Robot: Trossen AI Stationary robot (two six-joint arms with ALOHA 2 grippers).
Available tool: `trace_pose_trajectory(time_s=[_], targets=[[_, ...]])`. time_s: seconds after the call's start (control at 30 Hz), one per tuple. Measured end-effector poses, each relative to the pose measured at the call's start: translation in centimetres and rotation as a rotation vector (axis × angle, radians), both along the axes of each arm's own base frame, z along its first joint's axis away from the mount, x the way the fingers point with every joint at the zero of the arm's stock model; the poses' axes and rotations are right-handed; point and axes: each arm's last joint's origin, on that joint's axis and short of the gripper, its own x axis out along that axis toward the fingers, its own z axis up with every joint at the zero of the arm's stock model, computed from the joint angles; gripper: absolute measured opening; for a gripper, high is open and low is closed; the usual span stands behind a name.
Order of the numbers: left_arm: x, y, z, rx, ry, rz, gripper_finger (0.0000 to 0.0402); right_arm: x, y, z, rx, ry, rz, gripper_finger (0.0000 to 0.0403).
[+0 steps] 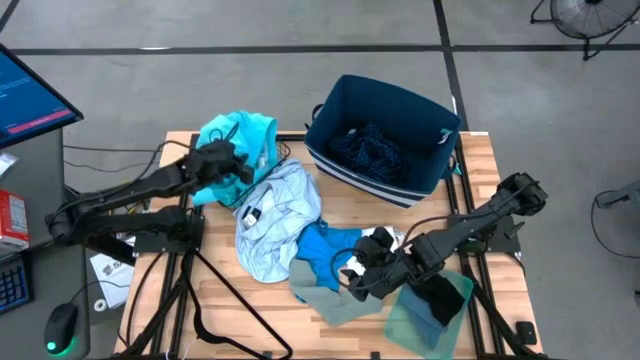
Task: Pick & Place Cloths
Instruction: Put the light blue shorts into the black wire basket
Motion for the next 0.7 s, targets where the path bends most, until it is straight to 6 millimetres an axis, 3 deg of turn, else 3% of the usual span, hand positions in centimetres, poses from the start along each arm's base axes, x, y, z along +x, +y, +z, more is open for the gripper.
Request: trace_pose_trajectory(time_s=[0.33,0.53,0.7], targets=[[0.1,-0.2,-4.8,-0.260,-0.011,0.082,0.0001,0.0,0.0,-0.1,-0.003,0.005,0.005,0.0322],[0.7,-0.2,-5.7,-0.390,-0.024,0.049,0.0001,0.0,0.0,-0.1,-0.005,0.006,0.007,0.0322],[0.7,-0.5,-5.3,-0.395,-0.033,-0.048,0.0019,0.0,0.0,-0.1,-0.005,0.006,0.007,0.0322]])
